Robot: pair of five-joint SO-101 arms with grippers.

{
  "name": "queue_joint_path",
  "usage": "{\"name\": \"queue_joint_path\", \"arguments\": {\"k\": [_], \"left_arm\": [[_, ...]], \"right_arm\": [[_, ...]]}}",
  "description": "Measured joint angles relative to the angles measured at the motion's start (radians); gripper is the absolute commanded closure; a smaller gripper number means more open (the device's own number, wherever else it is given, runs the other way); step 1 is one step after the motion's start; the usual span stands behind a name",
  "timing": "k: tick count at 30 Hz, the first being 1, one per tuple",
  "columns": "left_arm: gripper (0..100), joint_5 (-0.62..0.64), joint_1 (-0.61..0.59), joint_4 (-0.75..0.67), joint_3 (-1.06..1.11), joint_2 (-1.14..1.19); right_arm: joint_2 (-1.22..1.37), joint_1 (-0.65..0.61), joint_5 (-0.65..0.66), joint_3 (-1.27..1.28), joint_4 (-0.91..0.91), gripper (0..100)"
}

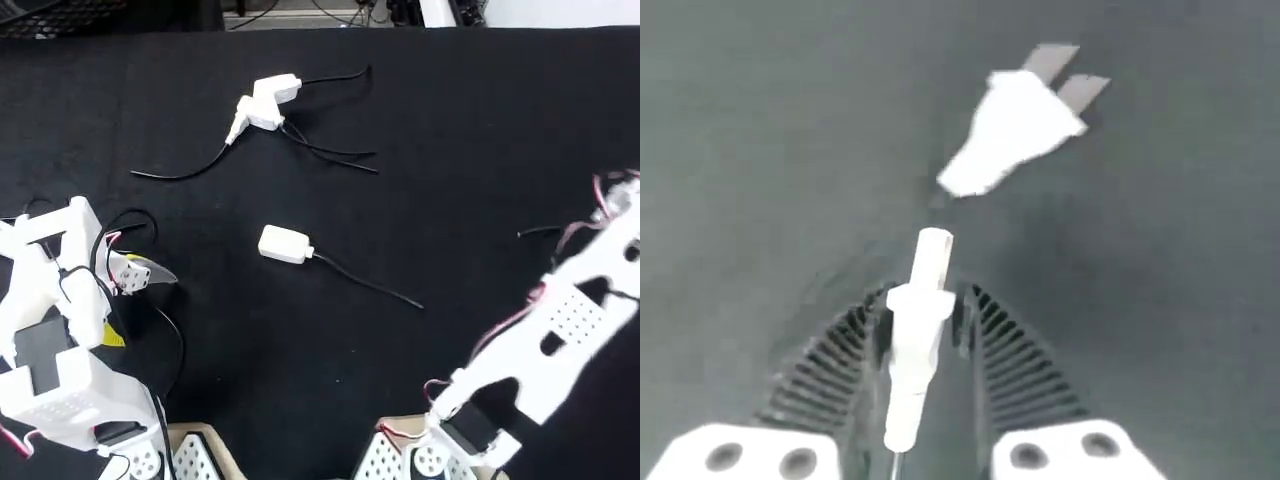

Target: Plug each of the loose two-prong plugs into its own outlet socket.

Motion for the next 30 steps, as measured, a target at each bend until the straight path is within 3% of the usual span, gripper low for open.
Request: {"name": "queue_joint_path", "arguments": {"k": [9,25,30], "left_arm": [[55,0.000,0.049,0.000,0.000,0.000],[55,0.000,0.107,-0.014,0.000,0.000],[55,0.000,0.132,-0.014,0.000,0.000]], "right_arm": [[-0.087,-0.301,0.023,0.000,0.023,98.7],[-0.278,-1.108,0.025,0.008,0.023,98.7],[-0.279,-1.227,0.026,0.055,0.023,98.6]]}}
